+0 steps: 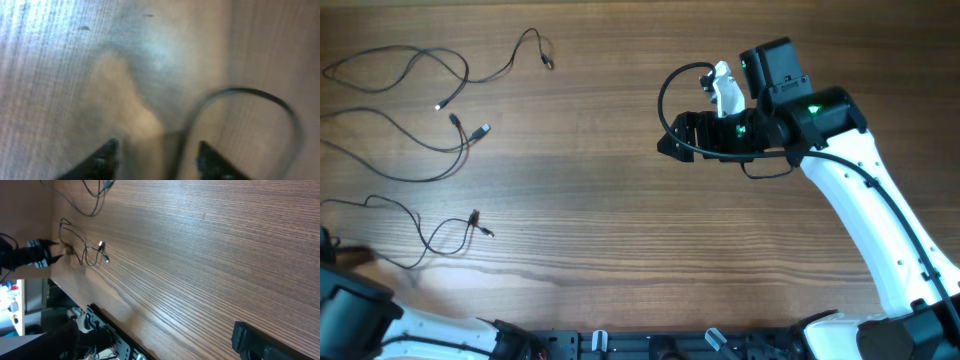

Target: Untangle cables

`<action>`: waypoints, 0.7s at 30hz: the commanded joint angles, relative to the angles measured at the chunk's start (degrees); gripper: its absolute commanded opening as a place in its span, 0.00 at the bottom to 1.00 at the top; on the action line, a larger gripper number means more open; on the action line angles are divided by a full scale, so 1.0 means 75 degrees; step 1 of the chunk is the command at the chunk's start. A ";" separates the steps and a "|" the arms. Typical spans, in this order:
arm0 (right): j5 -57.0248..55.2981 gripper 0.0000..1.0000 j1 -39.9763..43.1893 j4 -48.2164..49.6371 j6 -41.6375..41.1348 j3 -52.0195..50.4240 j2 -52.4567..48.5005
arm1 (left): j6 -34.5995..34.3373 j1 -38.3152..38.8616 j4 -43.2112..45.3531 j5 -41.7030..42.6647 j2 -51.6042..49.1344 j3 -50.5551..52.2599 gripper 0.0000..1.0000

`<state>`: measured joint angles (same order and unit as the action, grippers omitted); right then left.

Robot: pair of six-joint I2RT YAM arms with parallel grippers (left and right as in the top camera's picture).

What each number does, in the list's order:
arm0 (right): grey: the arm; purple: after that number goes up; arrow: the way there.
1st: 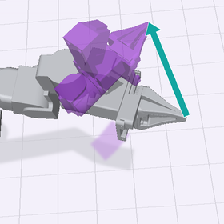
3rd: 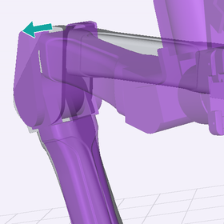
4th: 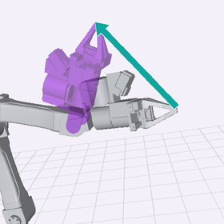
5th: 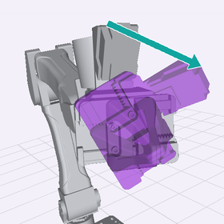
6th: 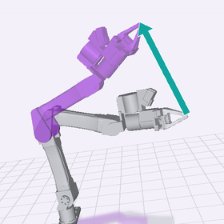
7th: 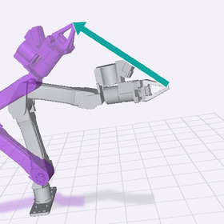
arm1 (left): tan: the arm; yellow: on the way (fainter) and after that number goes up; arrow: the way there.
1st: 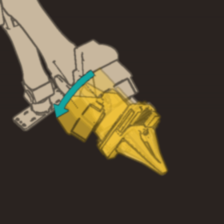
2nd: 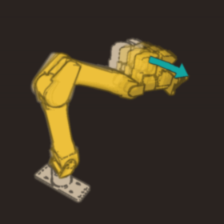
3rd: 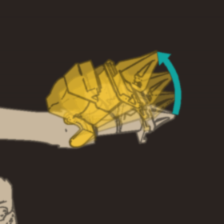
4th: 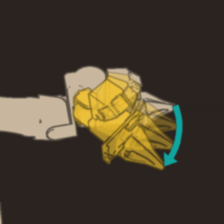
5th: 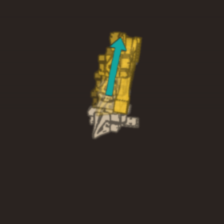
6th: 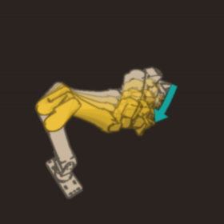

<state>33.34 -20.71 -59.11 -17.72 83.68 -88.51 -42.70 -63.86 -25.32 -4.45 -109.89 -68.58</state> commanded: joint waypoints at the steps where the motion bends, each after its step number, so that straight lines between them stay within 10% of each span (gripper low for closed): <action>1: -0.0079 1.00 -0.0058 -0.0035 0.0085 -0.0012 -0.0073 | -0.0029 0.0300 0.0184 0.0886 0.0941 0.0026 1.00; 21: -0.0082 1.00 -0.0219 -0.0067 0.0146 -0.0012 -0.0073 | -0.0178 0.3777 -0.1131 -0.0828 0.0560 0.0029 0.94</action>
<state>33.34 -22.00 -59.37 -17.69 83.68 -88.51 -43.22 -36.88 -32.99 -3.20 -104.31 -68.51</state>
